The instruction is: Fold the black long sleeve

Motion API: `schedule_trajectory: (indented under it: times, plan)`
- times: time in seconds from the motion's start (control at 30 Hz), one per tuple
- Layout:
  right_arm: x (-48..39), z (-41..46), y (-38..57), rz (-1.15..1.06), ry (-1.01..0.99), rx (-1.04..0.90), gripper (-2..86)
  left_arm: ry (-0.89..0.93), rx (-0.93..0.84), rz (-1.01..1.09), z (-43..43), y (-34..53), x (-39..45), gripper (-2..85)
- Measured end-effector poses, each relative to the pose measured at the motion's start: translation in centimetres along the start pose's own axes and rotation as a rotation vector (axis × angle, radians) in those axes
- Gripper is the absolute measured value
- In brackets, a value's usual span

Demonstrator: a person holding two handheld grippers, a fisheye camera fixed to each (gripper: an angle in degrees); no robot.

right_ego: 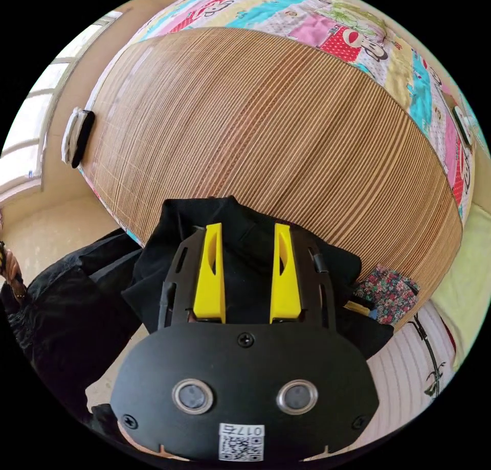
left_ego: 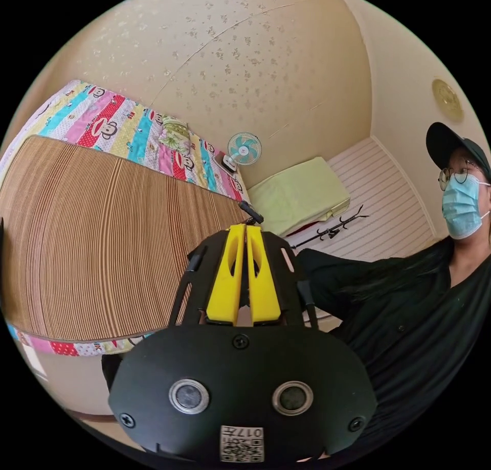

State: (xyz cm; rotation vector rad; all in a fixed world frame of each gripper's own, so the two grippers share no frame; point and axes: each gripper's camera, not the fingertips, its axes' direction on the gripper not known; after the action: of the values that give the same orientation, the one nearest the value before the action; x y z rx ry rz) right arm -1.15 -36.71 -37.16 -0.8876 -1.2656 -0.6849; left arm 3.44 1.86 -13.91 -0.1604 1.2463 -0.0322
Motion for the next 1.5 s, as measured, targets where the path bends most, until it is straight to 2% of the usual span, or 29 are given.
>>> schedule_trajectory:
  times: [0.03, 0.1, 0.2, 0.37, 0.5, 0.57, 0.63, 0.73, 0.77, 0.87, 0.93, 1.03, 1.07, 1.23, 1.3, 1.5]
  plan:
    - [-0.8, 1.9, -1.3, 0.018, 0.005, -0.066, 13.2, -0.005, 0.011, -0.027, -0.3, 0.5, -0.6, -1.0]
    - [-2.6, 2.2, -1.7, 0.03, 0.033, -0.022, 11.2, -0.003, 0.039, -0.054, -1.0, 1.1, -1.2, -1.0]
    - [-6.1, -0.5, 1.1, 0.135, 0.089, 0.167, 5.2, -0.011, 0.074, -0.042, -2.4, 1.7, -1.4, -1.0]
    - [-18.0, -6.5, 15.6, 0.246, 0.265, 0.644, 3.5, -0.005, 0.073, 0.035, -3.4, 2.6, -0.8, -0.8]
    - [-26.1, -9.6, 25.3, 0.312, 0.316, 0.979, 3.1, 0.044, 0.03, 0.149, -3.0, 2.5, 0.8, 0.9]
    - [-31.1, -12.3, 30.7, 0.255, 0.323, 1.242, 3.0, 0.094, -0.009, 0.201, -2.3, 2.4, 1.6, 4.6]
    - [-35.1, -14.4, 33.2, 0.122, 0.329, 1.395, 2.9, 0.166, -0.037, 0.29, -1.7, 2.7, 3.3, 7.2]
    - [-42.5, -16.3, 34.1, 0.107, 0.585, 1.521, 2.7, 0.203, -0.03, 0.432, -2.0, 3.7, 6.3, 8.3]
    - [-45.0, -16.7, 34.1, 0.128, 0.659, 1.544, 2.7, 0.198, -0.025, 0.455, -2.3, 3.9, 6.9, 8.7]
    - [-49.1, -17.1, 33.0, 0.181, 0.722, 1.517, 2.6, 0.162, 0.018, 0.561, -4.5, 5.2, 9.2, 11.2]
    - [-50.7, -16.7, 31.8, 0.158, 0.692, 1.487, 2.6, 0.194, 0.045, 0.608, -6.6, 6.4, 10.6, 12.4]
    - [-53.8, -15.4, 30.4, 0.062, 0.589, 1.549, 2.6, 0.229, 0.079, 0.648, -9.1, 8.2, 12.3, 12.7]
    - [-55.5, -14.9, 29.4, 0.072, 0.633, 1.536, 2.6, 0.214, 0.078, 0.651, -9.3, 8.6, 12.6, 12.7]
    - [-61.9, -13.0, 25.2, 0.072, 0.758, 1.519, 2.9, 0.043, -0.052, 0.623, -8.4, 11.6, 14.6, 14.1]
    - [-63.4, -12.5, 24.7, 0.056, 0.734, 1.572, 3.0, -0.03, -0.015, 0.567, -8.7, 12.6, 14.0, 15.0]
    - [-65.1, -12.4, 25.1, -0.082, 0.514, 1.685, 3.2, -0.009, 0.142, 0.447, -14.2, 14.5, 11.3, 15.9]
